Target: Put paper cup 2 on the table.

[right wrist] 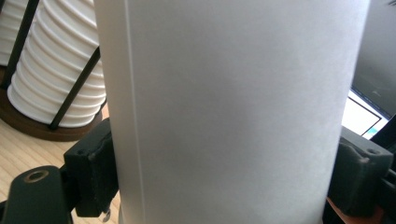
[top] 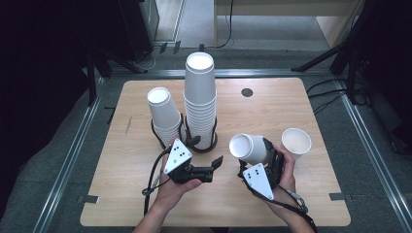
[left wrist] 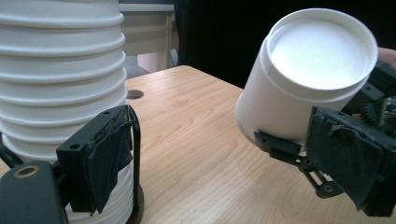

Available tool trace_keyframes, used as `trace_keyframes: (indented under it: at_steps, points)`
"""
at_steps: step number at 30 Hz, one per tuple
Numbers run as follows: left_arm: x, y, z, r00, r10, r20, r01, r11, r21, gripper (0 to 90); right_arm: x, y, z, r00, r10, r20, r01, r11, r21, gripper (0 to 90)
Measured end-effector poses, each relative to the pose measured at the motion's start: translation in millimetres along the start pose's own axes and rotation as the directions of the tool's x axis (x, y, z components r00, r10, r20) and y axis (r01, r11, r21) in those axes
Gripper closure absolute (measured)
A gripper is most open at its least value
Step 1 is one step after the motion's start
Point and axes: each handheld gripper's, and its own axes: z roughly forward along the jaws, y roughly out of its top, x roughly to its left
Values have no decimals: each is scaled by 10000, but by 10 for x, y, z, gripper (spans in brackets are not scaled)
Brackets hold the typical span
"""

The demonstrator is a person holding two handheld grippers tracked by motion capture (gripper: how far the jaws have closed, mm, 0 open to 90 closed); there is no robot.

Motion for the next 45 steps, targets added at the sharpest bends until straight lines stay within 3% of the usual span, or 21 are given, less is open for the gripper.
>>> trace_keyframes:
  at_steps: [4, 21, 45]
  points:
    - [-21, -4, 14, 9999, 97, 139, -99, 9999, 137, 30, 25, -12, 3, 9994, -339, 51, 339, 9994, -39, 127]
    - [-63, -32, 57, 9986, 224, 472, -244, 9988, 416, 23, 148, -51, 6, 9856, -1688, 131, 1691, 9854, -198, 126]
    - [-119, -66, 108, 9957, 396, 837, -456, 9965, 703, 24, 247, -84, 13, 9638, -2654, 250, 2661, 9634, -314, 125]
